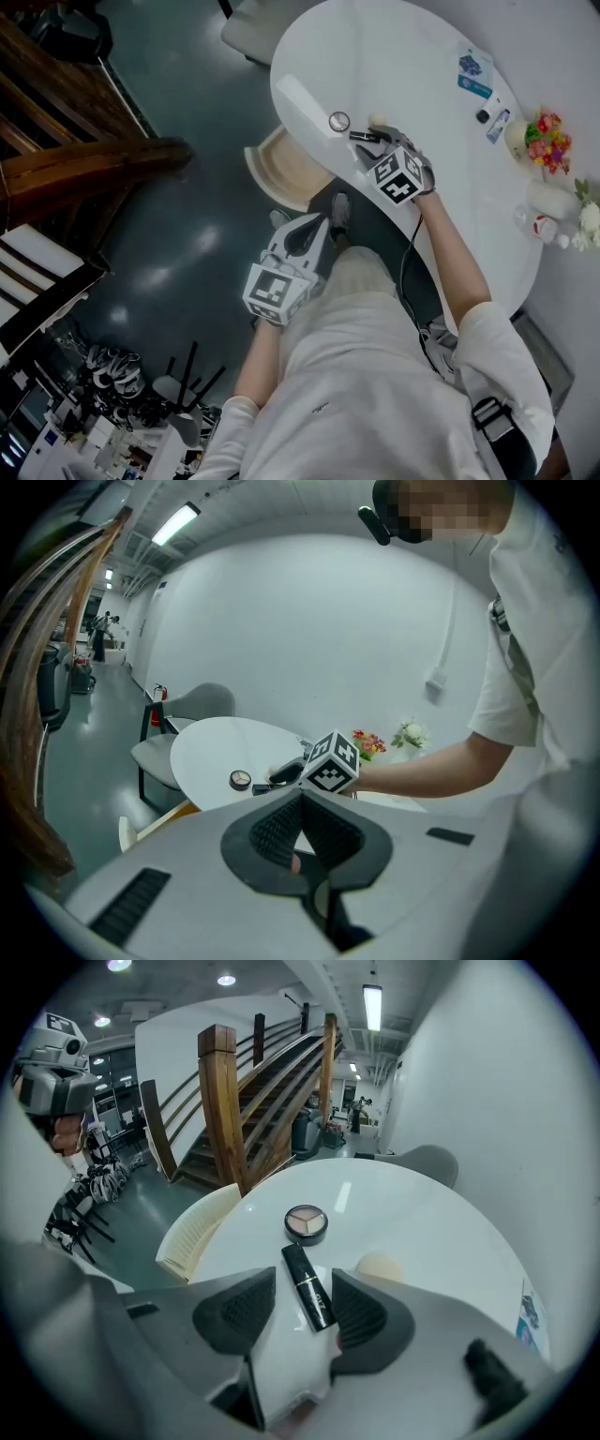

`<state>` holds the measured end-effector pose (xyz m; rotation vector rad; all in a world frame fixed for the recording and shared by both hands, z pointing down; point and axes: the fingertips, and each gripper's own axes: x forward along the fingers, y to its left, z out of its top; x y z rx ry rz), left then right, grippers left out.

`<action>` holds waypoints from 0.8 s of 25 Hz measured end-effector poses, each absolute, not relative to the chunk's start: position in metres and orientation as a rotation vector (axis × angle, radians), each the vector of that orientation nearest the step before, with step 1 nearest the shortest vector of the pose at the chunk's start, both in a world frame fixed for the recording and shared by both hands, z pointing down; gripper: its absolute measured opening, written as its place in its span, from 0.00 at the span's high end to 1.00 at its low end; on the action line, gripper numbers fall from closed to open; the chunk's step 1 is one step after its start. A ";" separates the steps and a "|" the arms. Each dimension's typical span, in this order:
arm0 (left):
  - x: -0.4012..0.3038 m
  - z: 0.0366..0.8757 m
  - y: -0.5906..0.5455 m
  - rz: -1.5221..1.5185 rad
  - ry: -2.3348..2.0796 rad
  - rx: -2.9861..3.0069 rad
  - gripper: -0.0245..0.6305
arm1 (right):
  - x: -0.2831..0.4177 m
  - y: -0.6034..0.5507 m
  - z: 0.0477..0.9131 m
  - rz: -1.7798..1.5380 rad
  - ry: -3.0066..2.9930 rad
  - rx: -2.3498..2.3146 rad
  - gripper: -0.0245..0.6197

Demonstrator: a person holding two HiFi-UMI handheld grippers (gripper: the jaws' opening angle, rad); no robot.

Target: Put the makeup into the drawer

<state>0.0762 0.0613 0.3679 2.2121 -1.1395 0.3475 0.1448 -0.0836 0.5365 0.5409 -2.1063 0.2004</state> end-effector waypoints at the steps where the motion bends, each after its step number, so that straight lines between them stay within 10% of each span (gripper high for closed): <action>1: 0.075 0.367 0.061 0.343 -1.145 2.208 0.95 | 0.145 -0.083 0.538 0.205 -2.104 0.537 0.68; 20: 0.061 0.367 0.072 0.329 -1.166 2.202 0.95 | 0.140 -0.067 0.546 0.210 -2.043 0.586 0.81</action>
